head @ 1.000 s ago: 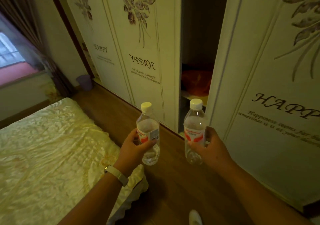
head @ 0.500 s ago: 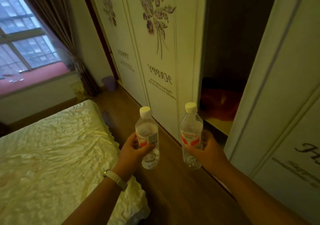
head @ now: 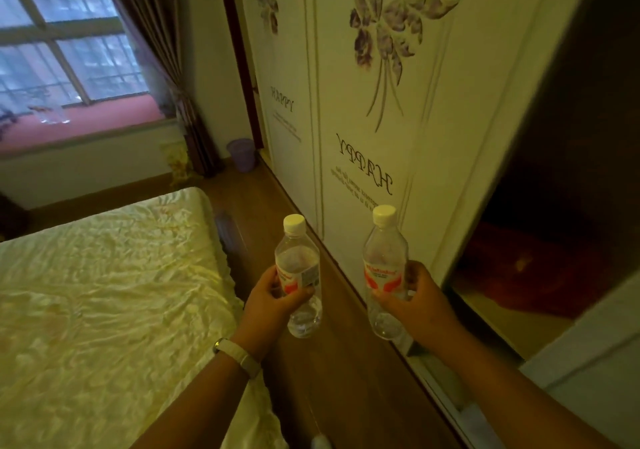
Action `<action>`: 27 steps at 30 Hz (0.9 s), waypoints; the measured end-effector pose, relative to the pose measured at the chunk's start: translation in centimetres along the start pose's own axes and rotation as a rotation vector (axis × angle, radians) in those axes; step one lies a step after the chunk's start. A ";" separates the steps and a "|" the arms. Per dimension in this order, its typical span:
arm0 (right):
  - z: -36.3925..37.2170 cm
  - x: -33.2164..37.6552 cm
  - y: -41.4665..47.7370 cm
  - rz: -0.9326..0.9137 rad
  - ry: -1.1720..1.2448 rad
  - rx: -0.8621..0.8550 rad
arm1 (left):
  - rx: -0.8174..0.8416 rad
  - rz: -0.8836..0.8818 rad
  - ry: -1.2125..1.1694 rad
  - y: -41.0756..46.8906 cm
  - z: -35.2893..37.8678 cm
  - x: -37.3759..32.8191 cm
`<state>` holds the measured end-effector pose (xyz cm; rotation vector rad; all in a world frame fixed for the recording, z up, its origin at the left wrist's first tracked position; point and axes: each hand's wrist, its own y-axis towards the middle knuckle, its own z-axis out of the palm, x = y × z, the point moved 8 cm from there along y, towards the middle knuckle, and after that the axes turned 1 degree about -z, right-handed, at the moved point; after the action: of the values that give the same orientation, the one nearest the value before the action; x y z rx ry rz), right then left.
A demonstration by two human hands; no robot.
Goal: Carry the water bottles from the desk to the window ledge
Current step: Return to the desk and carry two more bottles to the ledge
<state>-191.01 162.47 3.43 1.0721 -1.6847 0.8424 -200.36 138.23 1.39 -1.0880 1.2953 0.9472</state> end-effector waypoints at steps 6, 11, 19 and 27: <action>4.1 3.3 10.5 -0.011 -0.012 0.039 | -0.014 0.006 -0.016 10.2 -3.3 -1.5; 8.1 5.9 16.8 -0.049 0.017 0.095 | -0.070 0.020 -0.019 15.6 -7.0 -3.2; 14.8 8.2 27.5 -0.089 0.025 0.219 | -0.242 0.025 -0.016 23.1 -13.9 -3.5; 21.5 9.6 41.2 -0.097 0.063 0.324 | -0.399 -0.026 -0.010 33.4 -18.6 -2.6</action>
<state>-238.04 156.60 2.88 1.3192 -1.4618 1.0989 -237.46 128.64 1.96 -1.3980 1.1053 1.2222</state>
